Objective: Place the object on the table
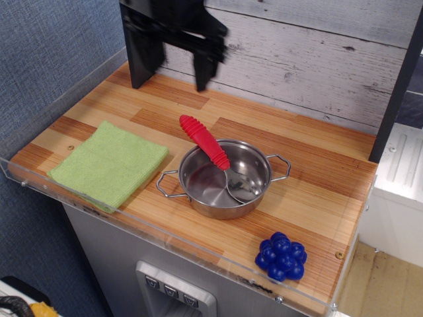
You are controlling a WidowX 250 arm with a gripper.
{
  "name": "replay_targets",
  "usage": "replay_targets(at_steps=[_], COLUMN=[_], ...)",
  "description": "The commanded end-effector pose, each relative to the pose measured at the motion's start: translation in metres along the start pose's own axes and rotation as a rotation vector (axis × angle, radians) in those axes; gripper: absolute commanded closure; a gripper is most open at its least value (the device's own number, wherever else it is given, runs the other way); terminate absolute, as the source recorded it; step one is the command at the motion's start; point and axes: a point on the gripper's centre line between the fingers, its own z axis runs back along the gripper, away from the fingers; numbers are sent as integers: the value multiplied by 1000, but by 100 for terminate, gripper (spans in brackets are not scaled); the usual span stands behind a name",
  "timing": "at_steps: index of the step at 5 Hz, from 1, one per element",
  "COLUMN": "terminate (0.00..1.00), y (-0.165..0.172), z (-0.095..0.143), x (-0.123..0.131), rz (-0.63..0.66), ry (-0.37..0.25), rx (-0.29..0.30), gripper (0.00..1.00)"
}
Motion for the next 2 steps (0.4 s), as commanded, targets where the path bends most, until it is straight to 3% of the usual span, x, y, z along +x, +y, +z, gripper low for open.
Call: replay_targets(at_steps=[1,2], terminate=[0,0], y=[-54,-73], z=[6,-8], x=[-43,-55], rz=[-187,-228], ry=[-25,-3], rx=[-114,-142], gripper=[0,0])
